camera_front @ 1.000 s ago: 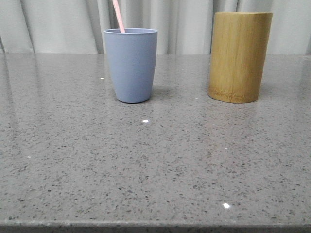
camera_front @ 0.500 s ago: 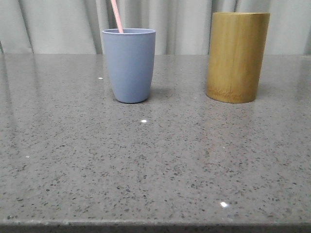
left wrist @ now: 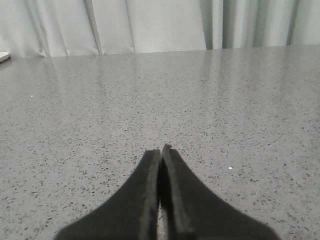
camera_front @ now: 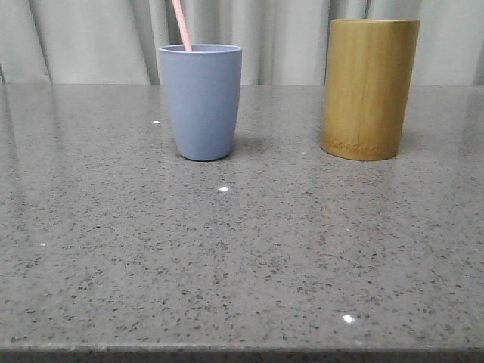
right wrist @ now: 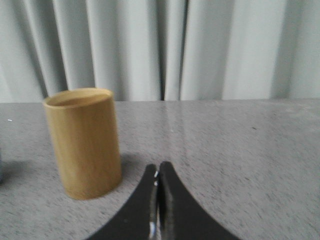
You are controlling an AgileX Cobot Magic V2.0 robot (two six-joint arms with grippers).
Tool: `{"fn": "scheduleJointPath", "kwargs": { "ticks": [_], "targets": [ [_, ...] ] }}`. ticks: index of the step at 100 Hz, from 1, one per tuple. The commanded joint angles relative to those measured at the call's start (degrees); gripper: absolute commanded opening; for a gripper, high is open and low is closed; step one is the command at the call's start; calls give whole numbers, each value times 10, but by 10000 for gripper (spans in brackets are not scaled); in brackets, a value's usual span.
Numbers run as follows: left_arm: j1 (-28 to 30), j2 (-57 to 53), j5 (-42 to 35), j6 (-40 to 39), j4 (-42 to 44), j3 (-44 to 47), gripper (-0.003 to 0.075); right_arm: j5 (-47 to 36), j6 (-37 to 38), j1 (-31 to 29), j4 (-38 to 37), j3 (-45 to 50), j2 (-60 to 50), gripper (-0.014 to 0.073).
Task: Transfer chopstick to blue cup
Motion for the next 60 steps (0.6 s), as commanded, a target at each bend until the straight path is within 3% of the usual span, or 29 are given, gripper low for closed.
{"fn": "scheduleJointPath", "kwargs": {
  "ticks": [1,24,60],
  "targets": [
    [1,-20,-44,-2,-5,4,-19,-51,-1,-22,-7,9,-19,-57],
    [1,-20,-44,-2,-5,4,-19,-50,-1,-48,-7,70,-87,-57],
    [1,-20,-44,-2,-5,4,-19,77,-1,-49,-7,69,-143,-57]
  ]
}}
